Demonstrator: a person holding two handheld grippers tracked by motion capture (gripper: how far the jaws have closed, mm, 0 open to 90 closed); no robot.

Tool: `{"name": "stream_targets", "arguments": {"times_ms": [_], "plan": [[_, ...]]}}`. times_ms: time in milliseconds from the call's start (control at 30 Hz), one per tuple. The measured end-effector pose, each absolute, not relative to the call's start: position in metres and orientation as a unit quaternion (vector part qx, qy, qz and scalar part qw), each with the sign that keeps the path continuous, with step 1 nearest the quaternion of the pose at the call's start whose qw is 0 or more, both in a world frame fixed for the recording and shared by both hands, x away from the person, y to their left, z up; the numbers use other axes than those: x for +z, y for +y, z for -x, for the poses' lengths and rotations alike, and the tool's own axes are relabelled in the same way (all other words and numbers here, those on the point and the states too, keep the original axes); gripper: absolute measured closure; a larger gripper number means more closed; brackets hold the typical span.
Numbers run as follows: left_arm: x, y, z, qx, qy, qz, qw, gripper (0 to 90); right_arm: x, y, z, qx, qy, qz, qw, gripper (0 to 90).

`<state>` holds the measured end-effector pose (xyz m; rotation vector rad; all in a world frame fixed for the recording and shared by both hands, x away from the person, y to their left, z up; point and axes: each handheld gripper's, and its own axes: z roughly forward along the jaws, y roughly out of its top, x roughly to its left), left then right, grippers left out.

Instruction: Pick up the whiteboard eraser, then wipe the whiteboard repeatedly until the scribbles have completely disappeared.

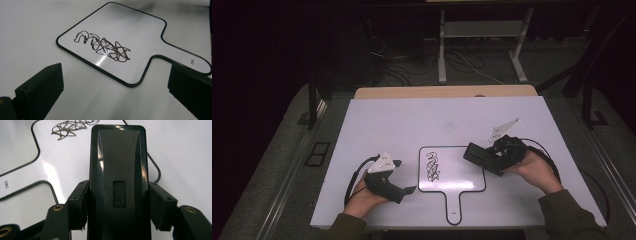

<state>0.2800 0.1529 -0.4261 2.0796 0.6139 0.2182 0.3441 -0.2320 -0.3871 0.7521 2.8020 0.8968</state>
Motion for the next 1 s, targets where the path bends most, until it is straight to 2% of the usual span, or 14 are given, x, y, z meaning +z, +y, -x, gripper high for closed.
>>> {"name": "stream_targets", "arguments": {"times_ms": [567, 1000], "plan": [[-0.426, 0.154, -0.28, 0.091, 0.247, -0.847, 0.462, 0.0, -0.385, -0.187, -0.353, 0.288, 0.93, -0.222, 0.051, 38.7], [-0.425, 0.153, -0.279, 0.088, 0.247, -0.845, 0.467, 0.0, -0.4, -0.135, -0.369, 0.259, 0.946, -0.189, 0.049, 38.7]]}}
